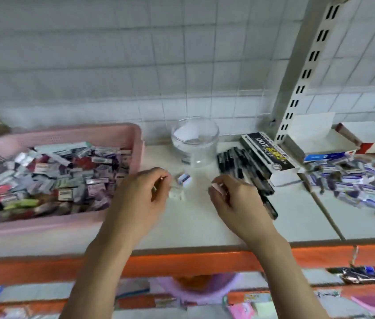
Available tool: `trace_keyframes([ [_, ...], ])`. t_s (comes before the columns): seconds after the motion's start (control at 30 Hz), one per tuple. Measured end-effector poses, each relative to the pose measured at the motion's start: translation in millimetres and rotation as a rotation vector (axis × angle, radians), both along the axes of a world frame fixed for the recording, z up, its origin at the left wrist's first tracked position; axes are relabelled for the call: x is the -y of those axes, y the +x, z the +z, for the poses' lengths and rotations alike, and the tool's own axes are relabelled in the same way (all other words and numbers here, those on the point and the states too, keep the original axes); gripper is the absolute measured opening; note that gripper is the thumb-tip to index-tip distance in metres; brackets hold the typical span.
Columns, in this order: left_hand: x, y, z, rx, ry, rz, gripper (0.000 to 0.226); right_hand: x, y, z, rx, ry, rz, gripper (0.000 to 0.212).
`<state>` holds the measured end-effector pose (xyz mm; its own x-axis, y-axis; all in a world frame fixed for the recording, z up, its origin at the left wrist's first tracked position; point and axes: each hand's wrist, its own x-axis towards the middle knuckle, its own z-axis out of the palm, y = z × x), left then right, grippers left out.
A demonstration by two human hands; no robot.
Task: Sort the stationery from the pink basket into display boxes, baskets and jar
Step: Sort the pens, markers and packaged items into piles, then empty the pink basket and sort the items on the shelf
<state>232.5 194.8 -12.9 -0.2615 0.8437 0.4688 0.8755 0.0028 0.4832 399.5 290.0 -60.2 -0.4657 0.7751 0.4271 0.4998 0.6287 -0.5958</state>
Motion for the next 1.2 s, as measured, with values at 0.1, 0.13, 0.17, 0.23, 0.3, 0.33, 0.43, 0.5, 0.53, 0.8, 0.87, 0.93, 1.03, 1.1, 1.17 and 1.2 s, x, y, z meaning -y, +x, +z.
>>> trace_keyframes([
  [0.1, 27, -26, 17, -0.011, 0.091, -0.078, 0.012, 12, -44, -5, 0.054, 0.001, -0.017, 0.013],
  [0.13, 34, -33, 20, -0.008, 0.108, -0.098, 0.013, 13, -52, -7, 0.089, 0.008, -0.041, 0.014],
  [0.17, 39, -40, 20, 0.000, 0.108, -0.118, 0.014, 14, -57, -9, 0.127, 0.009, -0.069, 0.015],
  [0.23, 48, -56, 17, -0.021, 0.069, -0.123, 0.015, 17, -61, -9, 0.194, -0.013, -0.123, 0.015],
  [0.3, 53, -70, 11, -0.053, 0.028, -0.090, 0.015, 21, -62, -9, 0.265, -0.028, -0.156, 0.023],
  [0.33, 55, -75, 9, -0.052, 0.017, -0.076, 0.012, 23, -63, -8, 0.292, -0.021, -0.168, 0.026],
  [0.43, 58, -84, 6, -0.056, -0.022, -0.063, 0.009, 28, -68, 4, 0.255, 0.009, -0.168, 0.030],
  [0.5, 59, -90, 7, -0.070, -0.039, -0.058, 0.010, 33, -78, 17, 0.173, 0.043, -0.125, 0.026],
  [0.53, 60, -93, 9, -0.069, -0.045, -0.054, 0.011, 36, -85, 25, 0.141, 0.058, -0.095, 0.024],
  [0.8, 83, -154, 12, -0.057, -0.108, 0.125, 0.016, 52, -158, 68, 0.119, 0.135, 0.230, 0.017],
  [0.87, 91, -181, 12, -0.041, -0.108, 0.195, 0.014, 47, -182, 69, 0.186, 0.124, 0.281, 0.018],
  [0.93, 97, -207, 13, -0.031, -0.089, 0.246, 0.015, 37, -208, 69, 0.293, 0.104, 0.318, 0.023],
  [1.03, 101, -241, 18, -0.049, -0.073, 0.246, 0.012, 23, -247, 74, 0.550, 0.057, 0.312, 0.039],
  [1.1, 101, -261, 20, -0.042, -0.091, 0.246, 0.010, 13, -269, 76, 0.690, -0.018, 0.318, 0.056],
  [1.17, 101, -273, 21, -0.037, -0.122, 0.256, 0.013, 4, -286, 73, 0.786, -0.099, 0.332, 0.071],
  [1.2, 101, -275, 22, -0.039, -0.152, 0.258, 0.017, 1, -291, 70, 0.829, -0.134, 0.334, 0.075],
])
